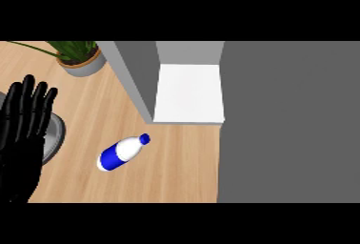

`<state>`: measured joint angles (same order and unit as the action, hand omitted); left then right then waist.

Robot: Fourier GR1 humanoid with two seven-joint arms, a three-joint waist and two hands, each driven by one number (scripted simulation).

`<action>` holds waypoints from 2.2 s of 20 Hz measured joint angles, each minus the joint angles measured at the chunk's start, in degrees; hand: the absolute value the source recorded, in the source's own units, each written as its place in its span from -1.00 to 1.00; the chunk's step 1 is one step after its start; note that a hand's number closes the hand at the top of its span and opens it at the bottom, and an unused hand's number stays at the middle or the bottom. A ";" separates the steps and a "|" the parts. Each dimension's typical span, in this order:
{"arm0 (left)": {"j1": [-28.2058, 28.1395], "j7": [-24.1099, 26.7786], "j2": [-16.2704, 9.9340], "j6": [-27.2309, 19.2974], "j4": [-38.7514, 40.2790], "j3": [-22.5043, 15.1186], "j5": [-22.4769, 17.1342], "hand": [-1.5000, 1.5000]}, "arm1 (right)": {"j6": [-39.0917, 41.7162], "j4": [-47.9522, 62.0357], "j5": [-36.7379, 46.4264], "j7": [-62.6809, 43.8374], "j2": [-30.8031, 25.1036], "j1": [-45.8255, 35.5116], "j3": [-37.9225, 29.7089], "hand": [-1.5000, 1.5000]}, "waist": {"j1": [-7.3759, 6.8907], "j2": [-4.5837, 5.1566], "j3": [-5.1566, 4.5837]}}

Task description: Pick up the bottled water, place it into the cabinet and close the cabinet

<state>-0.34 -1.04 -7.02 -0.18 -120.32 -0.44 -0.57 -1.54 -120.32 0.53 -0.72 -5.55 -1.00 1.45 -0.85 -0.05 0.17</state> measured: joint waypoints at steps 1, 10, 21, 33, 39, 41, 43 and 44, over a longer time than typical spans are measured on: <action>0.08 -0.41 -0.11 0.12 0.58 -1.18 1.48 -1.00 | 0.02 -0.16 -0.18 -0.64 -0.14 -0.64 -0.21 -1.00 | 0.21 0.01 -0.02; 6.07 -19.76 -2.45 1.18 11.78 -17.03 24.71 -1.00 | 6.19 -3.20 -4.55 -2.68 -0.27 3.17 7.16 -1.00 | 3.71 0.17 0.27; 25.39 -53.89 6.13 -9.69 18.56 -37.95 37.40 -1.00 | 5.60 -19.17 -4.75 -12.35 0.26 12.09 16.01 -1.00 | 2.75 -0.24 -0.08; 38.68 -66.08 4.71 -12.18 20.88 -45.13 36.58 -1.00 | 2.24 -22.13 -0.32 -14.23 1.37 16.31 24.18 -1.00 | 1.96 -0.27 -0.04; 38.53 -66.11 4.69 -12.35 21.99 -44.11 36.73 -1.00 | 0.31 -22.16 0.26 -14.72 1.04 15.90 25.15 -1.00 | 1.65 -0.30 -0.04; 37.91 -65.86 4.93 -12.19 22.09 -43.75 36.88 -1.00 | -0.30 -22.18 0.47 -15.05 0.76 15.43 25.27 -1.00 | 1.55 -0.30 -0.05; 37.30 -65.27 5.10 -11.86 22.13 -43.01 36.51 -1.00 | -1.35 -21.80 1.33 -15.18 1.03 14.97 26.44 -1.00 | 1.48 -0.35 -0.05; 36.67 -64.77 5.19 -11.79 22.35 -42.43 36.62 -1.00 | -1.85 -21.94 1.64 -15.20 0.88 15.32 27.13 -1.00 | 1.49 -0.37 -0.07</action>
<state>36.33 -65.81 -1.83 -11.97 -97.97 -42.87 36.05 -3.39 -142.26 2.17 -15.92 -4.67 14.31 28.59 0.64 -0.42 0.10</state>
